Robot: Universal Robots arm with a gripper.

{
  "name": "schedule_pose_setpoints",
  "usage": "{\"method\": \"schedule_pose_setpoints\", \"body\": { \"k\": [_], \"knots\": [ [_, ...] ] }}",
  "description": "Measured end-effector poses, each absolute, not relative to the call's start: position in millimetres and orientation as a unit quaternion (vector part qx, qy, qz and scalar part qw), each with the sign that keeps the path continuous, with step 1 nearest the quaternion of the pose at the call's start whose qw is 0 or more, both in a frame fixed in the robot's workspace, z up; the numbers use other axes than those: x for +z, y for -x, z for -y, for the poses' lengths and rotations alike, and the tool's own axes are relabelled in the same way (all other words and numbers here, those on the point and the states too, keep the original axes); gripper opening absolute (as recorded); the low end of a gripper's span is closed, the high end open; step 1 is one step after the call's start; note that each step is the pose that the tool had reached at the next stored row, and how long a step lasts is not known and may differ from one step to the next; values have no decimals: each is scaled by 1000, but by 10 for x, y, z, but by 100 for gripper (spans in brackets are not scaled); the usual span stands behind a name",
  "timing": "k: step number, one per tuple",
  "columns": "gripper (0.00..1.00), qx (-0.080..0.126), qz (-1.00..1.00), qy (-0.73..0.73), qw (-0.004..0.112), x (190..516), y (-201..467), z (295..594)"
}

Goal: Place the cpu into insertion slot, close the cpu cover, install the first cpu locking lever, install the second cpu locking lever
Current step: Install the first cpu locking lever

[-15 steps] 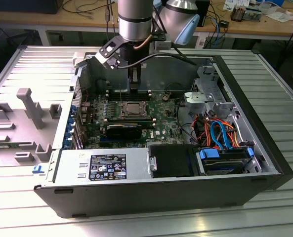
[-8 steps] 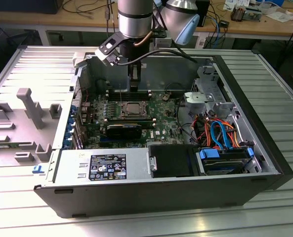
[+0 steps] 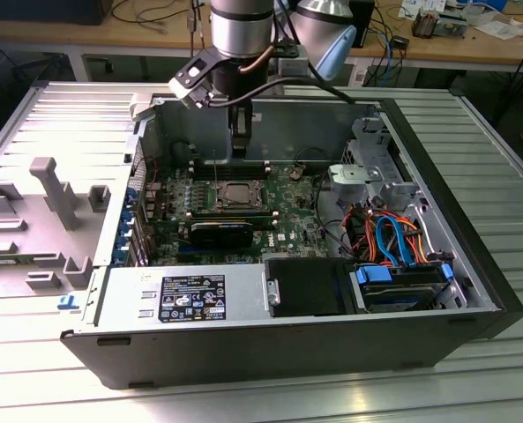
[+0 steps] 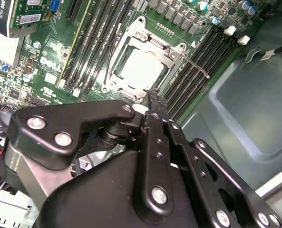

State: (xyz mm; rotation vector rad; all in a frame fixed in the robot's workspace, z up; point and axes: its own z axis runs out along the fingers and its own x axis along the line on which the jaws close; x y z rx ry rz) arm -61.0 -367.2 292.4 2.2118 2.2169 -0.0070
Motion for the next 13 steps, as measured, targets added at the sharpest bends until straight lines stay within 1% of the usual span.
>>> {"method": "schedule_pose_setpoints", "body": {
  "k": [6, 13],
  "knots": [
    [11, -2, -708, -706, 5, 3039, 610, 3672],
    [11, -2, -708, -706, 5, 3050, 609, 3672]
  ]
}}
